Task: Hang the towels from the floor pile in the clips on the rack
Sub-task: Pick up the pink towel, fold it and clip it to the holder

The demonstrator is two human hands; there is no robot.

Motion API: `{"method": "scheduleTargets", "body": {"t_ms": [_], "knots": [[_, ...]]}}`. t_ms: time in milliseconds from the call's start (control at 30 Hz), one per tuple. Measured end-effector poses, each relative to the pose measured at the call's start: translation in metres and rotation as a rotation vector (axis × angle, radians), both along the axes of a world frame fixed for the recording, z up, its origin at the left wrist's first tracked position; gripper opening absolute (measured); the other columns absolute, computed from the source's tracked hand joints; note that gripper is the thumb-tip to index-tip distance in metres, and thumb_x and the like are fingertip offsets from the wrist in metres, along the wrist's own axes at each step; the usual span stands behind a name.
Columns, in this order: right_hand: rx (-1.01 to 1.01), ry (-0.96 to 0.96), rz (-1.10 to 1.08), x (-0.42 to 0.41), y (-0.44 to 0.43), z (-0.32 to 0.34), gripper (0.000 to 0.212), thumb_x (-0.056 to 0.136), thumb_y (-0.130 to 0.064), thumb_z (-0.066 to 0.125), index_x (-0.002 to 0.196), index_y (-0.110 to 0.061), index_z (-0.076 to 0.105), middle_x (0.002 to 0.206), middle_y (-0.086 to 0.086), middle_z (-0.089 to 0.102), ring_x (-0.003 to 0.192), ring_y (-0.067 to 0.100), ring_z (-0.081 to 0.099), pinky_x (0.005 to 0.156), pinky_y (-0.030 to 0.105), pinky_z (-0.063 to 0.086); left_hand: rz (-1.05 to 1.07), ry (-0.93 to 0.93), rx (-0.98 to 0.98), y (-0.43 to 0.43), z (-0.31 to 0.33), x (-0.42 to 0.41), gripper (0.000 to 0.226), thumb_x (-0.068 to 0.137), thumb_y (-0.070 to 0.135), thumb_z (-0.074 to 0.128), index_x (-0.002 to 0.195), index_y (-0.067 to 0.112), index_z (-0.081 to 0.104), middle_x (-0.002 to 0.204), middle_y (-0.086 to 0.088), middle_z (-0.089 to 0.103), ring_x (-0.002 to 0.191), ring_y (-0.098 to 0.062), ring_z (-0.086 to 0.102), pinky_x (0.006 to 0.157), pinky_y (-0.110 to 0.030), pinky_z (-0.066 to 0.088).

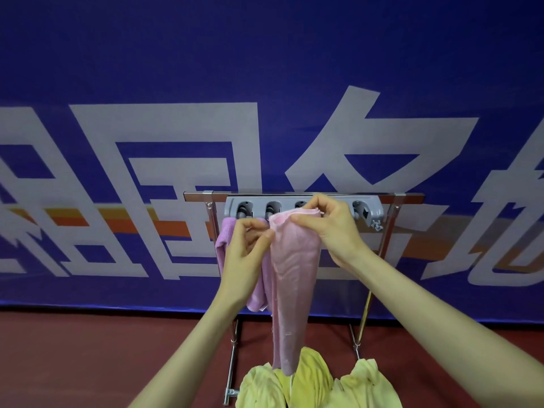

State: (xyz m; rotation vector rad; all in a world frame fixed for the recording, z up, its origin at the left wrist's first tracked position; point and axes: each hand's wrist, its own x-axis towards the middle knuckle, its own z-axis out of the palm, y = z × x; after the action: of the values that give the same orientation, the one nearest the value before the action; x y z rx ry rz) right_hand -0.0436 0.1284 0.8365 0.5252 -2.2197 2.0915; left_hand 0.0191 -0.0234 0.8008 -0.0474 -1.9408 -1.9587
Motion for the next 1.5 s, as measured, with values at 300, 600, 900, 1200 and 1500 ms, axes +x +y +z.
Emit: {"method": "scheduleTargets", "body": {"t_ms": [300, 600, 900, 1200, 1500], "knots": [[-0.076, 0.007, 0.016, 0.004, -0.008, 0.029, 0.013, 0.078, -0.007, 0.074, 0.07, -0.011, 0.064, 0.069, 0.001, 0.062, 0.067, 0.009, 0.06, 0.059, 0.02, 0.05, -0.077, 0.13, -0.181, 0.004, -0.005, 0.0, 0.004, 0.092, 0.018, 0.061, 0.095, 0.016, 0.058, 0.084, 0.002, 0.06, 0.078, -0.02, 0.056, 0.074, -0.031, 0.05], [-0.16, -0.01, -0.115, -0.002, -0.01, 0.05, 0.021, 0.074, -0.006, 0.075, 0.064, -0.012, 0.057, 0.066, 0.003, 0.057, 0.067, 0.018, 0.055, 0.061, 0.033, 0.047, -0.21, -0.127, -0.312, 0.013, -0.027, -0.009, 0.009, 0.087, 0.016, 0.067, 0.087, 0.025, 0.065, 0.083, 0.01, 0.072, 0.081, -0.002, 0.067, 0.069, -0.016, 0.052], [-0.355, -0.134, -0.212, -0.009, -0.003, 0.066, 0.022, 0.076, -0.002, 0.071, 0.068, -0.008, 0.052, 0.069, 0.004, 0.056, 0.055, 0.007, 0.056, 0.055, 0.024, 0.05, -0.377, -0.437, -0.268, 0.024, -0.077, -0.01, 0.037, 0.076, 0.032, 0.075, 0.099, 0.003, 0.072, 0.099, -0.009, 0.075, 0.096, -0.019, 0.071, 0.087, -0.04, 0.057], [-0.401, -0.164, -0.314, -0.016, 0.012, 0.054, 0.022, 0.075, -0.003, 0.073, 0.067, -0.01, 0.053, 0.071, 0.003, 0.06, 0.066, 0.013, 0.058, 0.06, 0.027, 0.053, -0.412, -0.561, 0.045, -0.004, -0.114, 0.0, 0.048, 0.067, 0.024, 0.08, 0.11, 0.006, 0.069, 0.109, -0.014, 0.072, 0.102, -0.027, 0.068, 0.093, -0.039, 0.054], [-0.512, -0.213, -0.446, -0.029, 0.035, 0.058, 0.02, 0.077, -0.004, 0.071, 0.068, -0.014, 0.057, 0.08, 0.004, 0.062, 0.075, 0.016, 0.059, 0.066, 0.03, 0.054, -0.271, -0.372, -0.064, -0.018, -0.116, 0.004, 0.043, 0.075, 0.015, 0.078, 0.11, 0.018, 0.052, 0.086, -0.006, 0.072, 0.078, -0.018, 0.067, 0.072, -0.031, 0.054]]}}
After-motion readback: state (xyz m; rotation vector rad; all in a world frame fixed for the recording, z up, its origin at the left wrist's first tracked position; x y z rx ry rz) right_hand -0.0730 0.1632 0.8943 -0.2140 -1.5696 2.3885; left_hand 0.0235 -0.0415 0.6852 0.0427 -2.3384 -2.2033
